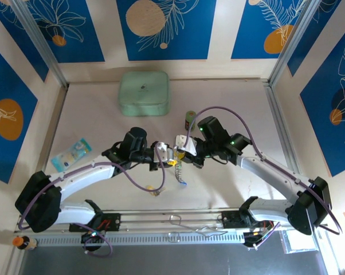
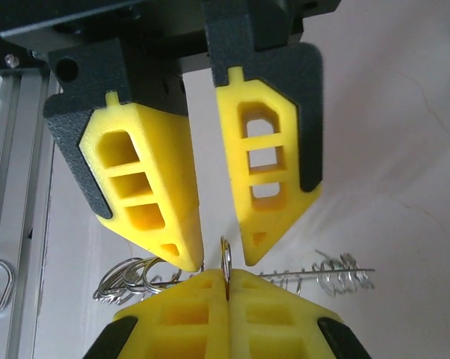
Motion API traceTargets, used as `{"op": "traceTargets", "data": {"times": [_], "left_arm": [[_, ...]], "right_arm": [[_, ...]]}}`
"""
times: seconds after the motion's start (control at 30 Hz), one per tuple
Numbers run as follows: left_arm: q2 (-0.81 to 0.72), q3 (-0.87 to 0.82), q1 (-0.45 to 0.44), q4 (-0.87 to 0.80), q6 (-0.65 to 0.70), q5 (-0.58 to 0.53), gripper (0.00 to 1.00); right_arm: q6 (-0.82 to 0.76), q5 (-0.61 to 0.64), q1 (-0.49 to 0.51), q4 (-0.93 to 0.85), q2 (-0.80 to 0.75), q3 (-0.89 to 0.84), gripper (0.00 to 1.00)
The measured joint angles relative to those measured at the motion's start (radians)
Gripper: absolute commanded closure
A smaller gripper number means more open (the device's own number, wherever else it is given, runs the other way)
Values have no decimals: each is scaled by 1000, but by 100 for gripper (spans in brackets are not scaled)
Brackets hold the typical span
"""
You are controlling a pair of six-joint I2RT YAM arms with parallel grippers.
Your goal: Put the keys on the keyring
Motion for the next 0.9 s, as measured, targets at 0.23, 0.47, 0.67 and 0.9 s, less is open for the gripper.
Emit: {"op": "traceTargets", "data": {"times": [0.23, 0.47, 0.67, 0.9], "left_arm": [[5, 0, 0, 1, -3, 21, 85], [13, -4, 0, 10, -6, 30, 100], [13, -49, 1, 112, -85, 30, 100], [12, -170, 1, 325, -196, 30, 100]], "right_arm": [[-32, 52, 27, -62, 43, 61, 100], [-18, 48, 27, -79, 47, 64, 100], [34, -39, -23, 8, -25, -34, 67], [188, -164, -136, 250, -225, -266, 66]]}}
